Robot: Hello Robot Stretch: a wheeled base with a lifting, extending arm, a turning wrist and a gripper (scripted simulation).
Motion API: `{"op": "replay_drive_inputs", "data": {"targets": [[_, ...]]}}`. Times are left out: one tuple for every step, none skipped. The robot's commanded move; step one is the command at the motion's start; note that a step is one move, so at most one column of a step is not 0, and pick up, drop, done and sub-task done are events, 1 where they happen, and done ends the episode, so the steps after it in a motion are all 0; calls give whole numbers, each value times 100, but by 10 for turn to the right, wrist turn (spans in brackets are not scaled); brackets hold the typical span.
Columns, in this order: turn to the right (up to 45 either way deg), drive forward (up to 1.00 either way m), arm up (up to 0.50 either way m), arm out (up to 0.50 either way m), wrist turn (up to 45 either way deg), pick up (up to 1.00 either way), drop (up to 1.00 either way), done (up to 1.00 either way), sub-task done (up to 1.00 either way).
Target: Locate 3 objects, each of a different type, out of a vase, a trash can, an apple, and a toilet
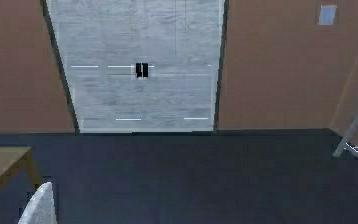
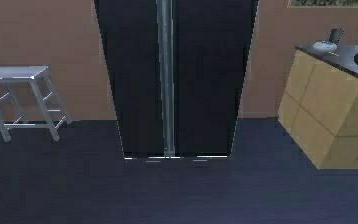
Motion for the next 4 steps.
{"op": "replay_drive_inputs", "data": {"targets": [[0, 80, 0, 0, 0, 0, 0, 0, 0], [-450, 0, 0, 0, 0, 0, 0, 0, 0], [0, 95, 0, 0, 0, 0, 0, 0, 0], [-450, 0, 0, 0, 0, 0, 0, 0, 0]]}}
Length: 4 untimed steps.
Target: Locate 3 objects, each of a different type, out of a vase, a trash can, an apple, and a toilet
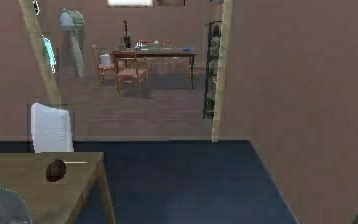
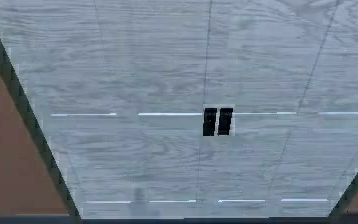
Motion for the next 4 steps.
{"op": "replay_drive_inputs", "data": {"targets": [[0, 100, 0, 0, 0, 0, 0, 0, 0], [0, 20, 0, 0, 0, 0, 0, 0, 0], [-390, 0, 0, 0, 0, 0, 0, 0, 0], [0, 100, 0, 0, 0, 0, 0, 0, 0]]}}
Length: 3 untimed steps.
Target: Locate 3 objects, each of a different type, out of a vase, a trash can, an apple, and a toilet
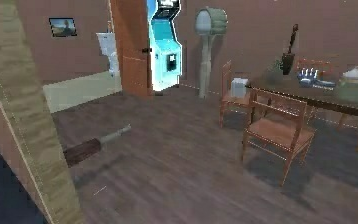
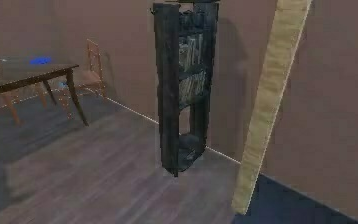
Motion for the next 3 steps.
{"op": "replay_drive_inputs", "data": {"targets": [[0, 90, 0, 0, 0, 0, 0, 0, 0], [-120, 0, 0, 0, 0, 0, 0, 0, 0], [0, 100, 0, 0, 0, 0, 0, 0, 0]]}}
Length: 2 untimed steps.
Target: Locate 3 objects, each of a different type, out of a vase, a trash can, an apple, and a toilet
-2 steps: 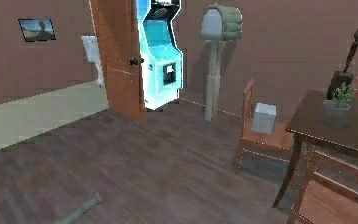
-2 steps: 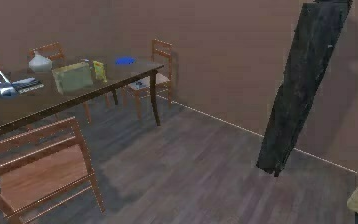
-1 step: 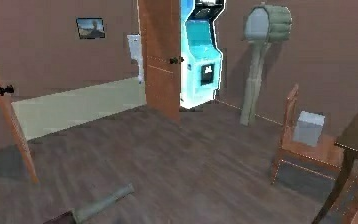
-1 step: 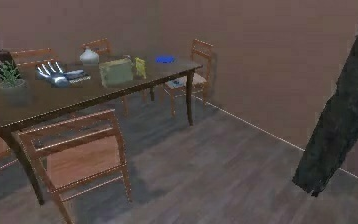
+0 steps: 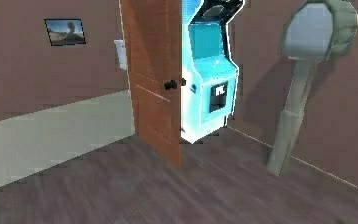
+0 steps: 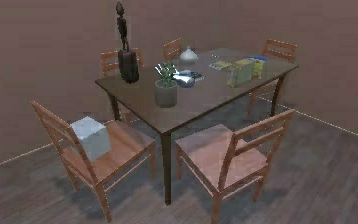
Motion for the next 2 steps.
{"op": "replay_drive_inputs", "data": {"targets": [[-60, 0, 0, 0, 0, 0, 0, 0, 0], [0, 20, 0, 0, 0, 0, 0, 0, 0]]}}
